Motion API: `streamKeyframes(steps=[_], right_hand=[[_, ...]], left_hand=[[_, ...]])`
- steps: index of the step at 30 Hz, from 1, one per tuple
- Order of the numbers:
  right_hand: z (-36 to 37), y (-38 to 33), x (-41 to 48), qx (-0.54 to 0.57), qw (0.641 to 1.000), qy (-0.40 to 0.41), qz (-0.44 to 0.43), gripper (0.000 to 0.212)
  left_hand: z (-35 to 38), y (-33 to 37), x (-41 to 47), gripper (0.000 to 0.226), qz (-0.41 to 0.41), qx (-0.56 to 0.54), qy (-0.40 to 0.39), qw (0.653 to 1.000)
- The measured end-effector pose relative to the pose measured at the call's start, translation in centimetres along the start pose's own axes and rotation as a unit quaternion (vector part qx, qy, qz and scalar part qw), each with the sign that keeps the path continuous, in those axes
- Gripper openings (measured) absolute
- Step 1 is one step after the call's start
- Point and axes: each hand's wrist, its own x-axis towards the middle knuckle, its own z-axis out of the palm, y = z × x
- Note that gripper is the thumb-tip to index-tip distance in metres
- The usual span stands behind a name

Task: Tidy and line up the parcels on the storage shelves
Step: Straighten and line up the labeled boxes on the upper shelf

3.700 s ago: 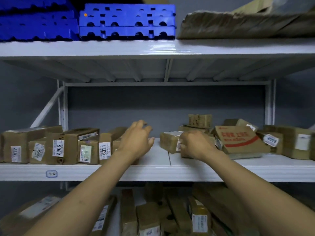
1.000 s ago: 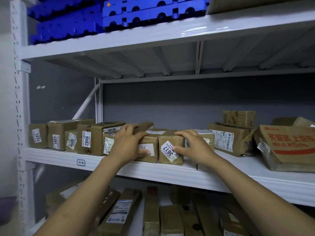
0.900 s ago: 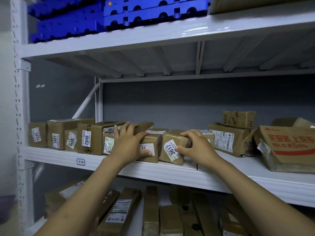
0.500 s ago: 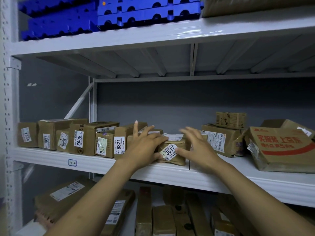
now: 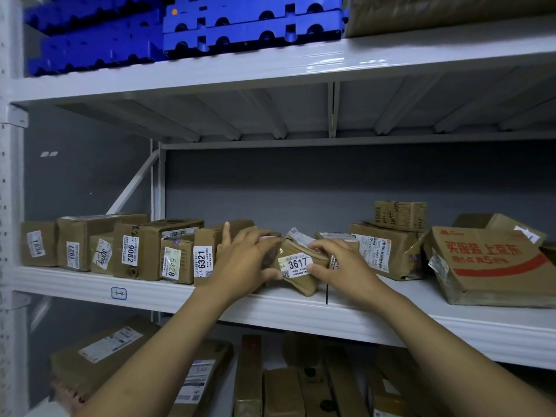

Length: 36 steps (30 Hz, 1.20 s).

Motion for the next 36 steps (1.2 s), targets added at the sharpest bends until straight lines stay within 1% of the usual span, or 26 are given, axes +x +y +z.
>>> streamKeyframes(steps=[3, 6, 8, 13, 16, 18, 21, 23, 25, 27, 29, 32, 36], right_hand=[[1.0, -0.8, 1.0, -0.001, 0.999, -0.030, -0.021, 0.028], [1.4, -1.4, 1.8, -0.006, 0.998, -0.046, -0.030, 0.017], [1.2, -1.5, 2.0, -0.010, 0.997, -0.051, -0.048, 0.014], [1.2, -1.3, 2.4, 0.009, 0.996, -0.053, -0.076, 0.015], [1.3, -1.3, 2.4, -0.016, 0.993, -0.070, -0.095, 0.023], [0.4, -0.9, 2.0, -0.053, 0.991, -0.076, -0.094, 0.035], [-2.4, 0.8, 1.5, -0.138, 0.988, -0.027, -0.064, 0.044], [-4.7, 2.5, 1.2, -0.235, 0.971, -0.004, -0.043, 0.044], [-7.1, 4.4, 0.8, -0.334, 0.942, -0.001, -0.016, 0.044], [-9.1, 5.9, 0.2, -0.405, 0.914, -0.001, 0.010, 0.046], [-10.6, 7.2, -0.4, -0.435, 0.900, 0.009, 0.025, 0.047], [-11.9, 8.6, -0.9, -0.420, 0.907, 0.007, 0.020, 0.048], [-12.1, 9.9, -1.0, -0.374, 0.927, 0.000, -0.009, 0.048]], left_hand=[[-0.3, -1.4, -0.1, 0.084, -0.028, 0.024, -0.031, 0.999], [-0.7, -1.9, -0.3, 0.088, -0.018, 0.035, -0.057, 0.998], [-0.8, -2.0, -0.3, 0.090, -0.009, 0.027, -0.066, 0.997], [-1.2, -2.3, -0.6, 0.099, 0.004, -0.014, -0.087, 0.996], [-1.7, -1.5, -0.5, 0.096, 0.008, -0.048, -0.086, 0.995], [-2.0, -0.2, 0.0, 0.088, 0.020, -0.061, -0.056, 0.996], [-2.3, 2.4, 1.6, 0.073, 0.034, -0.091, -0.013, 0.995], [-2.2, 4.6, 3.0, 0.066, 0.039, -0.108, 0.002, 0.993], [-1.6, 6.8, 4.7, 0.063, 0.042, -0.115, 0.003, 0.992], [-0.4, 9.1, 6.7, 0.062, 0.030, -0.128, -0.015, 0.991], [1.3, 11.2, 8.8, 0.061, 0.009, -0.145, -0.032, 0.989], [4.3, 13.8, 11.3, 0.060, -0.053, -0.160, -0.049, 0.984], [8.2, 15.5, 12.9, 0.068, -0.134, -0.100, -0.056, 0.984]])
